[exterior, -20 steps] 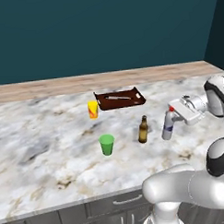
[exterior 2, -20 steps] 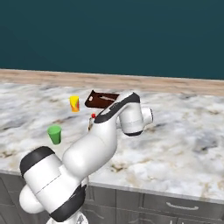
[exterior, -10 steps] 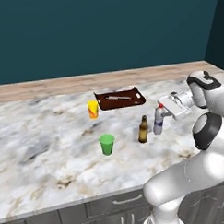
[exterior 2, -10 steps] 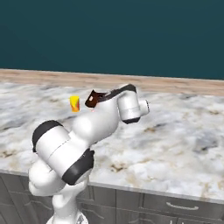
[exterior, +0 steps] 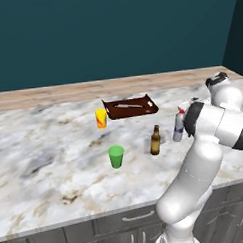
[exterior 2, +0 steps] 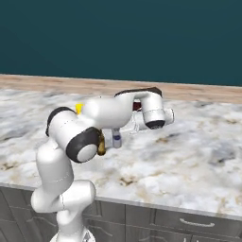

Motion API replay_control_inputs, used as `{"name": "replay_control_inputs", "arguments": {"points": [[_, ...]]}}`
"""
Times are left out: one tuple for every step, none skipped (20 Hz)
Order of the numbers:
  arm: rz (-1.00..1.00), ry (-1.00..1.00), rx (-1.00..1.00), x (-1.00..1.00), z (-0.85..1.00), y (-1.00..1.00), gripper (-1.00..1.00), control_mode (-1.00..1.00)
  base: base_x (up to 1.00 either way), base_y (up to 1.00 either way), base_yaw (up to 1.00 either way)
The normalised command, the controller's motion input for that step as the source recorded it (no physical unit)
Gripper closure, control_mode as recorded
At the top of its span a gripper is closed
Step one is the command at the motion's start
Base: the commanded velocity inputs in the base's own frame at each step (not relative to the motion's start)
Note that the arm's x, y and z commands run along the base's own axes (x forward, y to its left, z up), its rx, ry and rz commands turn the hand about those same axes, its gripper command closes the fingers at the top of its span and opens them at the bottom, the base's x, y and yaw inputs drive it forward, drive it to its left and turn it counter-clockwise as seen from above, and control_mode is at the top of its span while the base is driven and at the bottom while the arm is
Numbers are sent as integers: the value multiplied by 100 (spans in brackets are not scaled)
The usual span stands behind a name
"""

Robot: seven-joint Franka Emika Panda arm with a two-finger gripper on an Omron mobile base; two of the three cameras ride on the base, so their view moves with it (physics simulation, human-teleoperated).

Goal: Place the drinks on the dining counter in a tight cluster.

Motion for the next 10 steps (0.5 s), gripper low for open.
{"name": "replay_control_inputs", "arguments": {"points": [[0,0,0,10,-28,0,100,-100,0,0,0],[0,0,0,0,-41,0,100,-100,0,0,0],[0,0,0,0,-43,0,100,-100,0,0,0],[0,-3,0,0,-33,0,100,-100,0,0,0],[0,-5,0,0,-24,5,100,-100,0,0,0],[0,-7,0,-2,-14,14,100,-100,0,0,0],[0,-10,0,0,-11,10,100,-100,0,0,0],[0,-10,0,0,-20,9,100,-100,0,0,0],[0,-11,0,0,-26,6,100,-100,0,0,0],[0,-13,0,-2,-28,7,100,-100,0,0,0]]}}
